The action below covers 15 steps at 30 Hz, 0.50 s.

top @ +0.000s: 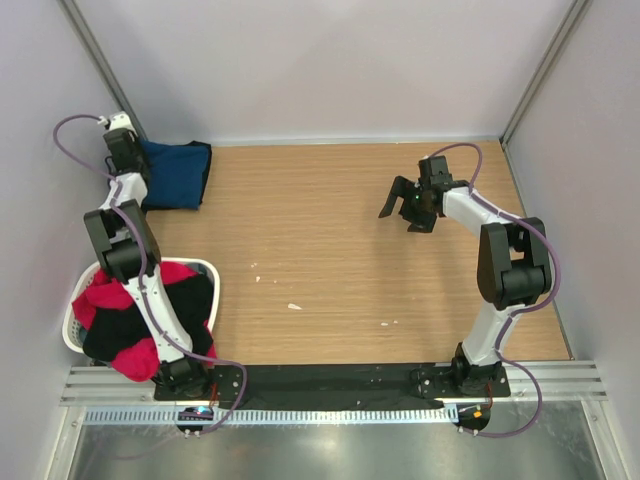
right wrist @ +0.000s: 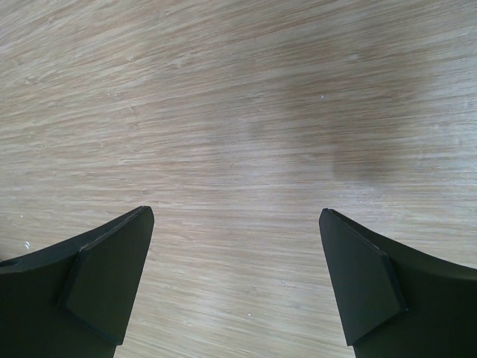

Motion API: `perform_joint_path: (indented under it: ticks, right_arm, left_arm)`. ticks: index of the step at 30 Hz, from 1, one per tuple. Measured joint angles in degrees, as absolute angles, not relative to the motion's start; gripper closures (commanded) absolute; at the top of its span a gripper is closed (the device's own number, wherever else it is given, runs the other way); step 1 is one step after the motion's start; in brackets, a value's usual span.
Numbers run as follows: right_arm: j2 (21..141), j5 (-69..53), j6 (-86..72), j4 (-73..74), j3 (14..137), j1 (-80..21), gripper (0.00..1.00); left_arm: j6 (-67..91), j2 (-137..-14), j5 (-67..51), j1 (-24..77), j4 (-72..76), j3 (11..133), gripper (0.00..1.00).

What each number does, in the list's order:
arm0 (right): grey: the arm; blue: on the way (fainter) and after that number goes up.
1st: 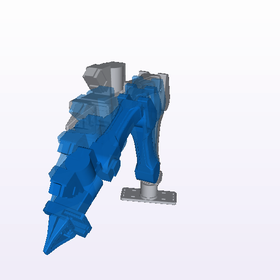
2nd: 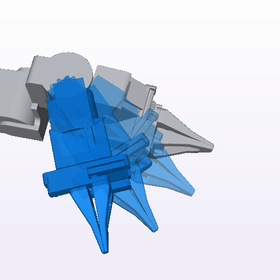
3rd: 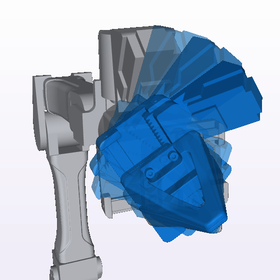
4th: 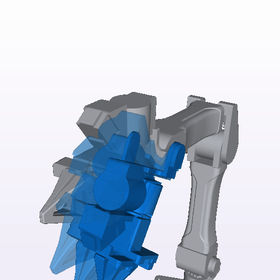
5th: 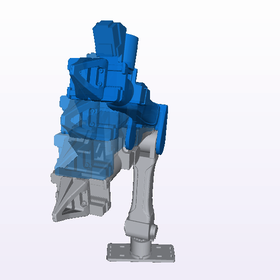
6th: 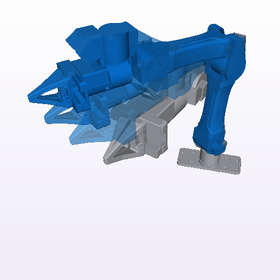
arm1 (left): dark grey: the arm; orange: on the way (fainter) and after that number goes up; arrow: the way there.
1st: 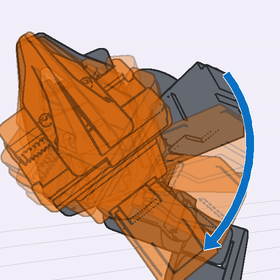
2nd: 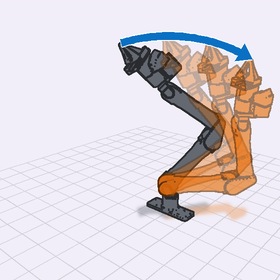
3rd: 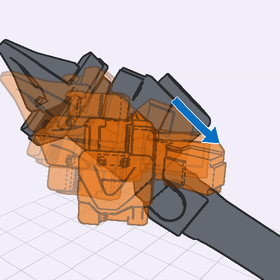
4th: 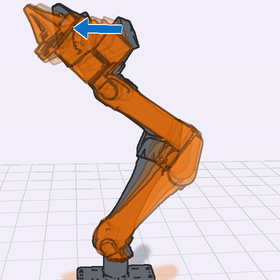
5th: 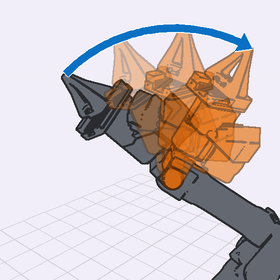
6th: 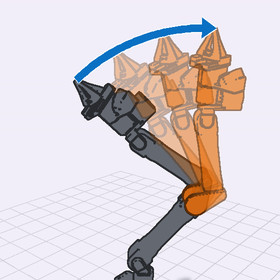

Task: Fold and stack the t-shirts
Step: Neatly place the folded tshirt to the corner

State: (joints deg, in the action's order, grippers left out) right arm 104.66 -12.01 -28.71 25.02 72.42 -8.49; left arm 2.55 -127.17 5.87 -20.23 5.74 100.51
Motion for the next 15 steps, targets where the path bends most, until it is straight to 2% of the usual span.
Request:
perform_joint_path:
  ticks: [1, 2, 3, 7, 14, 15]
  right_arm:
    - [104.7, -12.0, -28.7, 25.0, 72.4, -8.5, 0.00]
    - [104.7, -12.0, -28.7, 25.1, 72.4, -8.5, 0.00]
    - [104.7, -12.1, -28.7, 25.1, 72.4, -8.5, 0.00]
    - [104.7, -12.6, -28.7, 25.3, 72.4, -8.5, 0.00]
    - [104.6, -13.2, -28.6, 24.7, 72.1, -8.7, 0.00]
    - [104.5, -13.3, -28.6, 24.2, 71.6, -8.8, 0.00]
  left_arm:
    - [2.7, -127.6, 5.8, -20.2, 5.7, 100.6, 0.79]
    - [2.7, -127.9, 5.7, -20.2, 5.7, 100.7, 0.73]
    - [2.9, -128.2, 5.8, -20.2, 5.7, 100.8, 0.59]
    - [3.9, -128.3, 7.0, -20.3, 5.7, 100.6, 0.22]
    - [7.6, -121.8, 5.4, -20.8, 7.8, 89.8, 0.14]
    - [8.1, -120.1, 4.7, -20.8, 8.1, 87.5, 0.08]
